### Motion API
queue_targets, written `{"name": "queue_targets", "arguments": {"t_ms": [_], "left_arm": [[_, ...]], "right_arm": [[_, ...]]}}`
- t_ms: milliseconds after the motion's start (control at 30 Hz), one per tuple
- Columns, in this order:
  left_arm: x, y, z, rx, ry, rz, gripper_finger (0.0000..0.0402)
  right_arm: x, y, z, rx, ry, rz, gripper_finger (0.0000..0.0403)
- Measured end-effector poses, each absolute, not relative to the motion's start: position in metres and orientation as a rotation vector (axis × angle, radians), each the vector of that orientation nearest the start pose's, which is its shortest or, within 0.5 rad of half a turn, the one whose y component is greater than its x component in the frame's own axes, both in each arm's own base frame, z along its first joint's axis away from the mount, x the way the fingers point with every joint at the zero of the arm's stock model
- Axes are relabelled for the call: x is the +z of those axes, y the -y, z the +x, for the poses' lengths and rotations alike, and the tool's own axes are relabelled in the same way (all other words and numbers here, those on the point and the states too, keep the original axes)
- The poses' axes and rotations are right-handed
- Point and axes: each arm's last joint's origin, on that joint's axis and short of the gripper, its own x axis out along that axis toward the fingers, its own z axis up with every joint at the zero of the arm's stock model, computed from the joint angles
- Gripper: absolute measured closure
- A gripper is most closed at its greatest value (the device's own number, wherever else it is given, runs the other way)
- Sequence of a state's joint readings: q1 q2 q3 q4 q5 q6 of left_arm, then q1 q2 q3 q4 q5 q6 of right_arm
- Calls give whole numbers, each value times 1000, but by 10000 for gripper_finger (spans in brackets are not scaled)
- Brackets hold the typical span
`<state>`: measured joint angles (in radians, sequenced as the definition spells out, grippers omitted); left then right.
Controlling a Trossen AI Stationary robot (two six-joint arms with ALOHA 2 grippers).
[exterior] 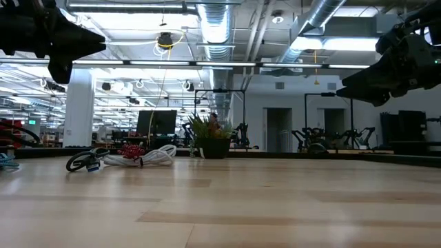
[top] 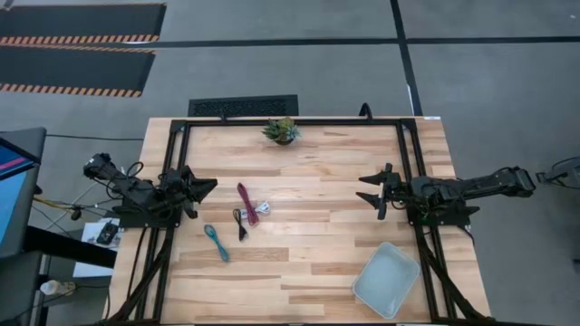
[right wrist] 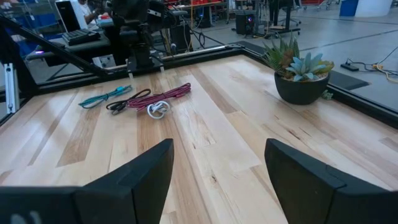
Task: Pick and place USB-C Cables
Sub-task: Put the black charger cable into the white bin
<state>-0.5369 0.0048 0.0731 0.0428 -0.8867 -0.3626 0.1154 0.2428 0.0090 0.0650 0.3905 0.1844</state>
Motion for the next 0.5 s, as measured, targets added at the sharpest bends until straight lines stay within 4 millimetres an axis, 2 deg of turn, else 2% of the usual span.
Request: {"name": "queue_targets", "arguments": {"t_ms": [267, 367, 500], "left_arm": [[191, 23, 82, 304, 152, -500, 218], [189, 25, 83, 253, 131, -498, 196], [189, 25, 83, 241, 129, -543, 189]], "right_arm": [[153, -2, 110, -289, -138, 141, 124], [153, -2, 110, -289, -138, 141, 124], [153, -2, 110, -289, -138, 141, 124]]}}
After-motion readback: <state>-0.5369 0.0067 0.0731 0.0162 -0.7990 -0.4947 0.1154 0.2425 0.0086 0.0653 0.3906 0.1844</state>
